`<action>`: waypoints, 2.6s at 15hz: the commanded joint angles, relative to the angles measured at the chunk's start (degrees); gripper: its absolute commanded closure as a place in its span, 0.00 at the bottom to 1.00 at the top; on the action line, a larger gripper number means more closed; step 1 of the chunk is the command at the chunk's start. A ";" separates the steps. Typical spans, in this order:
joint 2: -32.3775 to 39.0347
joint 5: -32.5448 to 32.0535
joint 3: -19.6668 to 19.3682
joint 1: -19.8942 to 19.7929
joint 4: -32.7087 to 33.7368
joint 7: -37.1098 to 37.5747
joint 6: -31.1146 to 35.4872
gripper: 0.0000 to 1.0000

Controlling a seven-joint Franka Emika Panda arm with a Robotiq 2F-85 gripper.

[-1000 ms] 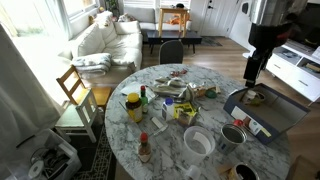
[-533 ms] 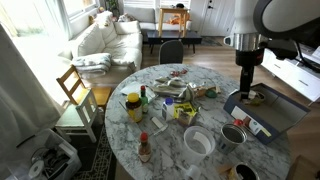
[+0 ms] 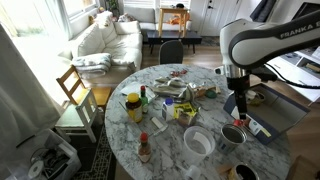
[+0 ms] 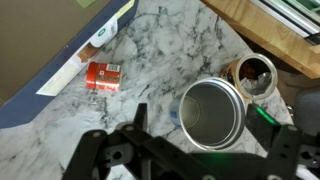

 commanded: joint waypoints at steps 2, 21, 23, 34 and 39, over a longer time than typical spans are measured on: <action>2.27 -0.07 0.59 -0.77 -4.86 -0.55 12.35 0.00; 8.85 5.61 1.38 -4.08 -5.11 -13.26 19.78 0.44; 9.05 8.02 1.06 -5.62 -5.51 -16.24 19.82 0.58; 3.84 28.36 -0.56 -13.29 -9.86 -36.05 26.74 1.00; 3.62 41.15 -0.41 -13.14 -12.50 -44.47 36.34 0.99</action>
